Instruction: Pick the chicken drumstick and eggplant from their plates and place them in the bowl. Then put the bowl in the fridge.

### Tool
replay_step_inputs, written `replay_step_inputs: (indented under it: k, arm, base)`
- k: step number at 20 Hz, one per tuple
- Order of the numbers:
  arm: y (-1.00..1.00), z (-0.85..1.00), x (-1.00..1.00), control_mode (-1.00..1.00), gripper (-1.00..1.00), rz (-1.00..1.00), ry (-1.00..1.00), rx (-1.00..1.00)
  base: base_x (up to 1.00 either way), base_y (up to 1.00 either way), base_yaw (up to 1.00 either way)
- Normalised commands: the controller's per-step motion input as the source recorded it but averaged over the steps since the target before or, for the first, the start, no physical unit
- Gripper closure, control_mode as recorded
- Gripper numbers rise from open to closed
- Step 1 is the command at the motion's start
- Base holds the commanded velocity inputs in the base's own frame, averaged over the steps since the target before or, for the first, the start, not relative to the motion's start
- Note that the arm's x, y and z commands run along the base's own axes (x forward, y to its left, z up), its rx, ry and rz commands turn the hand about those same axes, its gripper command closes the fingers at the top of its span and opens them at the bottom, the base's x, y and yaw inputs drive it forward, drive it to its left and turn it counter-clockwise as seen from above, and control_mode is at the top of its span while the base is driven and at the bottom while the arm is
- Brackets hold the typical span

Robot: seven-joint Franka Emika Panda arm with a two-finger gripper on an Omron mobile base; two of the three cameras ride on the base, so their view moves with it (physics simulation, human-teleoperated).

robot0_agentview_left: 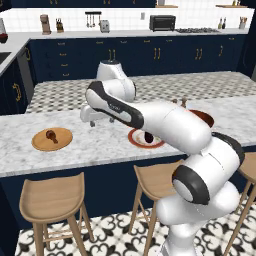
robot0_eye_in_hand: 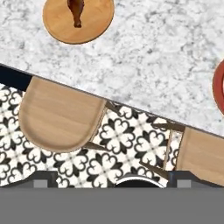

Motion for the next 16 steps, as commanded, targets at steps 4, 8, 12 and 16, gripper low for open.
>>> replay_step_inputs:
  k: [4, 8, 12, 16]
  arm:
    - [0.84, -0.26, 0.06, -1.0, -1.0, 0.1, 0.15, 0.0]
    - [0.46, -0.11, 0.0, -1.0, -1.0, 0.13, 0.09, 0.0]
    - [0.44, -0.31, 0.11, -1.0, -1.0, 0.12, 0.05, 0.0]
    - [1.0, -0.51, 0.42, -1.0, -1.0, 0.0, 0.1, -0.01]
  base:
    - [0.0, 0.0, 0.0]
    - [0.0, 0.0, 0.0]
    - [0.0, 0.0, 0.0]
    - [0.0, 0.0, 0.0]
